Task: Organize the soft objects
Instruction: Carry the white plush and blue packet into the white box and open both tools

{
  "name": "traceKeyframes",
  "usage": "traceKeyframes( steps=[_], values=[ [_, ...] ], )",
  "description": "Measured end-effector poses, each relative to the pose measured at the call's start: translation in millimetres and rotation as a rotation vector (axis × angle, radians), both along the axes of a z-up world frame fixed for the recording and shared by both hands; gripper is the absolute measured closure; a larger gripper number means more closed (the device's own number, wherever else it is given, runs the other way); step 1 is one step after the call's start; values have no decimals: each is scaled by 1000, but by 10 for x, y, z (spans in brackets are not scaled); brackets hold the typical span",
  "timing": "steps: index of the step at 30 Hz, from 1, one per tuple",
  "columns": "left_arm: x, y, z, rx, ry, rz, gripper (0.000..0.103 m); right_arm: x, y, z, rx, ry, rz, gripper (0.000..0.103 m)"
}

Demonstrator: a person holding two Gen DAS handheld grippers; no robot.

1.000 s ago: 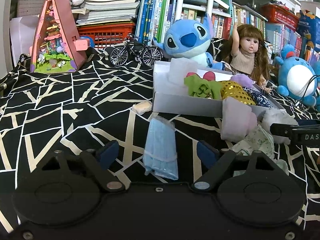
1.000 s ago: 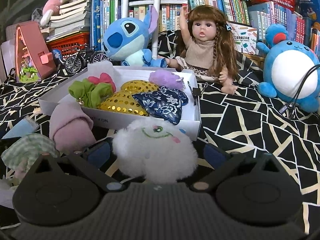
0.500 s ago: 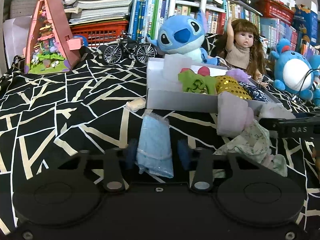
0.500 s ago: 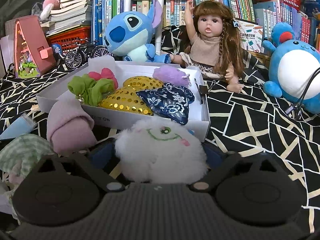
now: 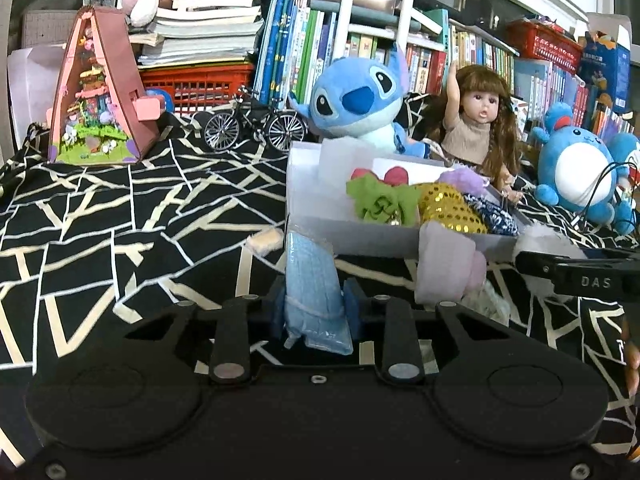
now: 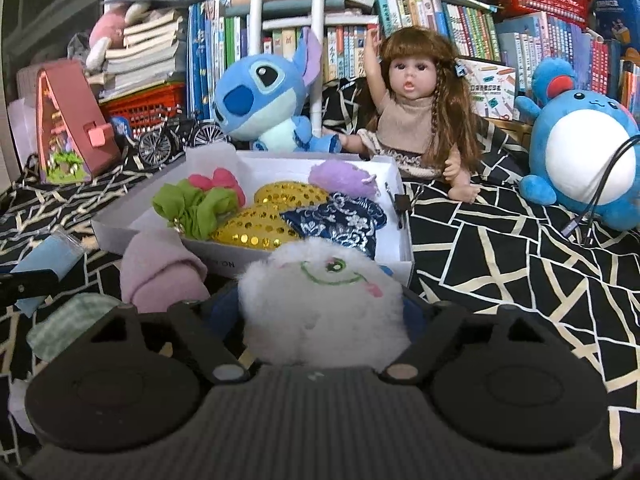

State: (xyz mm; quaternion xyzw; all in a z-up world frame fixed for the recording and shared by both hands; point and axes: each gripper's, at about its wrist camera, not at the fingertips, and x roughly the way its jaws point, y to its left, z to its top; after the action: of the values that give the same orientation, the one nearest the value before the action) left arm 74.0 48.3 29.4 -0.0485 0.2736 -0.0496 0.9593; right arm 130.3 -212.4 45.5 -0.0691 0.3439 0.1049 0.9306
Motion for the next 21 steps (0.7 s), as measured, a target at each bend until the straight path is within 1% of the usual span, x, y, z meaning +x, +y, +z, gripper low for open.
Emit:
traceKeyframes(
  steps=[4,10,13,15,17,19,21],
  values=[
    [56,-8,109,4,-22,-10,75,5,-48,103,22,-14,-16,22],
    [235,-16,297,-32,-33,-27,75,52,-68,270,33,-61,-31,22],
    [349,-41,386,-24,-45,-41,75,124,-60,369,44,-80,-32,22],
    [459,-52,436,-26,-45,-45,75,193,-37,438,47,-93,-29,22],
    [596,-53,472,-47,-33,-31,75,282,-11,498,55,-101,-26,22],
    [758,-66,494,-79,-17,-27,75,403,30,548,69,-97,-21,22],
    [917,-92,502,-96,-2,-23,75,551,82,577,87,-83,-16,22]
  ],
)
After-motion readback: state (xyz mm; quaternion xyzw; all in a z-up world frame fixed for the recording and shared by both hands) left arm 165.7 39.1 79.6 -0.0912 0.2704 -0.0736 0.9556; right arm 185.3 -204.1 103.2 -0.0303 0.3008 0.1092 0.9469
